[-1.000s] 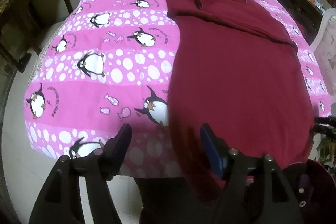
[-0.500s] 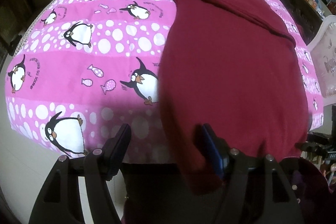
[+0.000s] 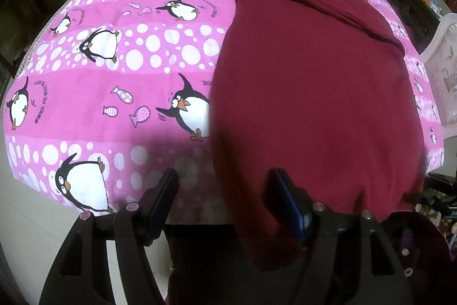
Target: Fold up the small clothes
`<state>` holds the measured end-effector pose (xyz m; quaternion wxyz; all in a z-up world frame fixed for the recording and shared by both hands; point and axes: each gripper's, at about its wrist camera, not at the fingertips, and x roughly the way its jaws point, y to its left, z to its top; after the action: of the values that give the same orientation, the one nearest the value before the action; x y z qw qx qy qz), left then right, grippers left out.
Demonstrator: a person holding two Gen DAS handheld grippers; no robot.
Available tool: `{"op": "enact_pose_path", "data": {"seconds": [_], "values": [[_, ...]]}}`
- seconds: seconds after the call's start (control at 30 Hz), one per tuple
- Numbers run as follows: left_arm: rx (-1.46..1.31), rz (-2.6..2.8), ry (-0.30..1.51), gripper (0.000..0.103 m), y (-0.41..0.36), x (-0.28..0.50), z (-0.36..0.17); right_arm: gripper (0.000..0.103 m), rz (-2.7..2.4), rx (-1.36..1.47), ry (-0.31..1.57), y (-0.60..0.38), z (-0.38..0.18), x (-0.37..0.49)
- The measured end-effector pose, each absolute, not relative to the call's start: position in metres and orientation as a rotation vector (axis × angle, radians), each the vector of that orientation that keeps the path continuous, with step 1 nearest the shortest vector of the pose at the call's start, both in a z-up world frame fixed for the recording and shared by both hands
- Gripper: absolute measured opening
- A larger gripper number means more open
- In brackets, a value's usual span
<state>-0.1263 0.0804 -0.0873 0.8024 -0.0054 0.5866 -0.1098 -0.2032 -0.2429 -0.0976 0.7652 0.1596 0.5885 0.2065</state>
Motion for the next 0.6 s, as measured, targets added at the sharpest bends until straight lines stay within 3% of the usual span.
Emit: {"op": "enact_pose_path", "data": {"seconds": [0.13, 0.27, 0.5, 0.57, 0.6], "values": [[-0.011, -0.233, 1.260, 0.068, 0.081, -0.126, -0.088, 0.061, 0.455, 0.330, 1.268, -0.241, -0.095, -0.204], [-0.002, -0.230, 1.259, 0.068, 0.079, -0.126, -0.088, 0.039, 0.424, 0.317, 1.295, -0.246, -0.097, -0.201], [0.013, -0.232, 1.261, 0.068, 0.079, -0.126, -0.087, 0.022, 0.441, 0.285, 1.277, -0.244, -0.095, -0.203], [0.025, -0.240, 1.263, 0.061, 0.077, -0.127, -0.086, 0.017, 0.452, 0.268, 1.265, -0.242, -0.089, -0.203], [0.034, -0.250, 1.269, 0.046, 0.076, -0.128, -0.086, 0.014, 0.461, 0.274, 1.255, -0.242, -0.086, -0.203]]}}
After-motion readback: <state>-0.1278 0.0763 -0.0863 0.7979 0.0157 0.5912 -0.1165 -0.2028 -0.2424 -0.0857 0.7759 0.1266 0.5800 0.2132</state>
